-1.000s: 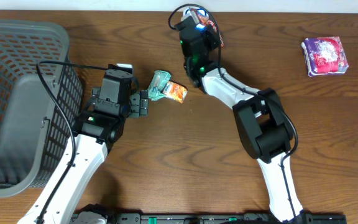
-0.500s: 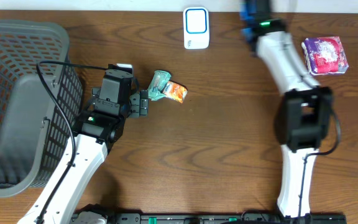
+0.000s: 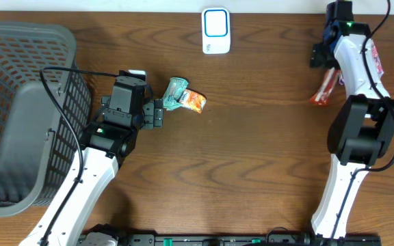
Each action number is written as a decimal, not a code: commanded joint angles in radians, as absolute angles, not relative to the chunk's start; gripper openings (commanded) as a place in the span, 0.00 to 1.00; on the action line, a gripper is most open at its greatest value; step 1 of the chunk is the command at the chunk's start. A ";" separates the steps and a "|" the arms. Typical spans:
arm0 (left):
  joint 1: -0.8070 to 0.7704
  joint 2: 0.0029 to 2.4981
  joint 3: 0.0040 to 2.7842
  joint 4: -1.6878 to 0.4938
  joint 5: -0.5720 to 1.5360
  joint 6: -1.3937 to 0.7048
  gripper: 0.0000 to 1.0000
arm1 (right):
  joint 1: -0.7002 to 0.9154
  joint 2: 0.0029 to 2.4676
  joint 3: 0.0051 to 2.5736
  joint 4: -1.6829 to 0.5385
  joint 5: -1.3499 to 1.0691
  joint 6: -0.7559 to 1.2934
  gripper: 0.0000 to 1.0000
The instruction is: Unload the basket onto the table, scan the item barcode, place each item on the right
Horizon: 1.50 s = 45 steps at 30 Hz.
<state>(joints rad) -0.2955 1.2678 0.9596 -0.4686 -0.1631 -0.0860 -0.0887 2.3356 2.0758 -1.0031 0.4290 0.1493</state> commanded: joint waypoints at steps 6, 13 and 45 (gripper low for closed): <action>-0.293 1.268 0.961 -0.471 -0.166 -0.095 0.98 | 0.083 2.170 2.085 -1.167 0.123 0.232 0.99; -0.293 1.268 0.961 -0.471 -0.166 -0.096 0.98 | 0.233 2.141 2.085 -1.248 -0.146 0.231 0.99; -0.293 1.268 0.961 -0.471 -0.166 -0.095 0.98 | 0.540 2.212 1.844 -0.904 -0.162 0.467 0.77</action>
<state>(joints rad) -0.2955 1.2678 0.9596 -0.4690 -0.1631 -0.0860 0.5354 2.1929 1.9152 -0.9512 -0.1715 0.4171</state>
